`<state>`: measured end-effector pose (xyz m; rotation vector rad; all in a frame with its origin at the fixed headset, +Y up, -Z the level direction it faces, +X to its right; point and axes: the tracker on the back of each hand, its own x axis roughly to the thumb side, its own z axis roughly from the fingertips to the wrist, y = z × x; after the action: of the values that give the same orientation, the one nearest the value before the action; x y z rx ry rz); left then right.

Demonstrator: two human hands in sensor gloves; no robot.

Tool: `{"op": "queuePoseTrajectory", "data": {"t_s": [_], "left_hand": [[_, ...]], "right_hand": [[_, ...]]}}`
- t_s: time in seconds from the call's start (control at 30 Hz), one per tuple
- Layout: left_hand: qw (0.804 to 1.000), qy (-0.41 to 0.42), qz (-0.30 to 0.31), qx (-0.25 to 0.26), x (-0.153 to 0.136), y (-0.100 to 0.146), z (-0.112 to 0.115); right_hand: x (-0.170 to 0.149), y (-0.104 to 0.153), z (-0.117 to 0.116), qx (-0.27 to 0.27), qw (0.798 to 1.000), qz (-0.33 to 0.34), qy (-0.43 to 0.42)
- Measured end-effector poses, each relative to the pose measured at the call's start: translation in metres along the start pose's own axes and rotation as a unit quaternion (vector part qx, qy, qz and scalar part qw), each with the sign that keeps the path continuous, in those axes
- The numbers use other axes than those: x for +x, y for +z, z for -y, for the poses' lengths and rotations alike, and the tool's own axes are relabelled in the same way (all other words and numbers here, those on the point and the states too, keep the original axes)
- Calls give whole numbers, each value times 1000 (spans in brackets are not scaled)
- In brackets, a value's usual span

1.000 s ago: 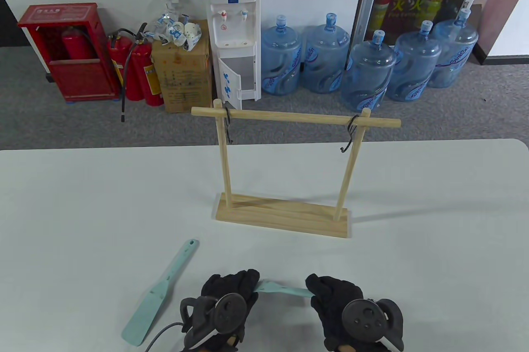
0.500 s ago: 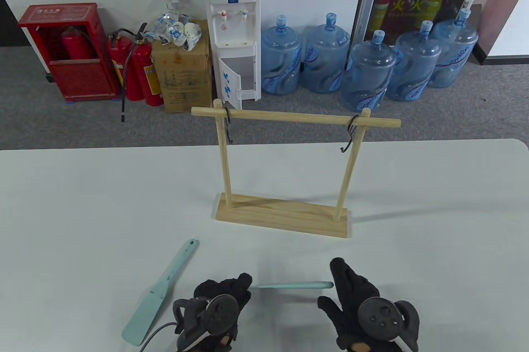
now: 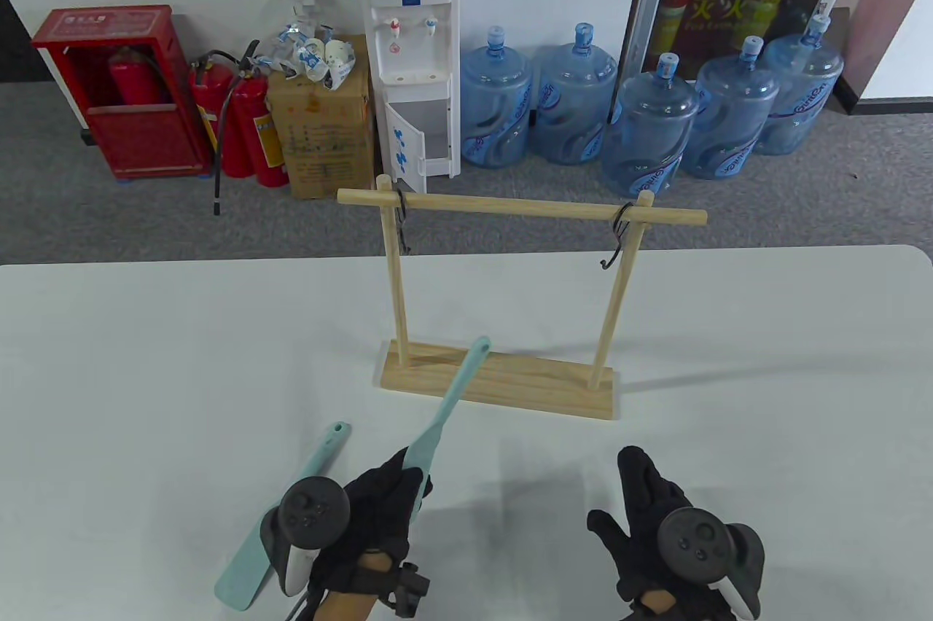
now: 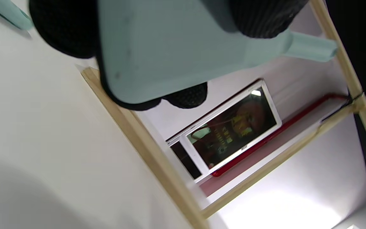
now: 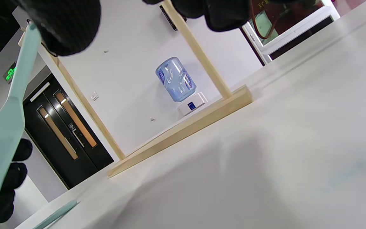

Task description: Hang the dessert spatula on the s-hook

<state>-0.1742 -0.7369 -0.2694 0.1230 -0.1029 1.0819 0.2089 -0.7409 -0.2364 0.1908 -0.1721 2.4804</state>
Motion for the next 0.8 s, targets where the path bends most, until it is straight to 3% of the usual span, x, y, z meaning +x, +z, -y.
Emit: {"op": "queuePoseTrajectory", "data": {"t_s": [0.33, 0.8], "left_hand": [[986, 162, -20, 25, 16, -29, -22], [979, 195, -67, 10, 4, -49, -18]], "right_hand": [[-5, -1, -1, 7, 1000, -12, -2], [-4, 0, -3, 17, 1000, -14, -2]]}}
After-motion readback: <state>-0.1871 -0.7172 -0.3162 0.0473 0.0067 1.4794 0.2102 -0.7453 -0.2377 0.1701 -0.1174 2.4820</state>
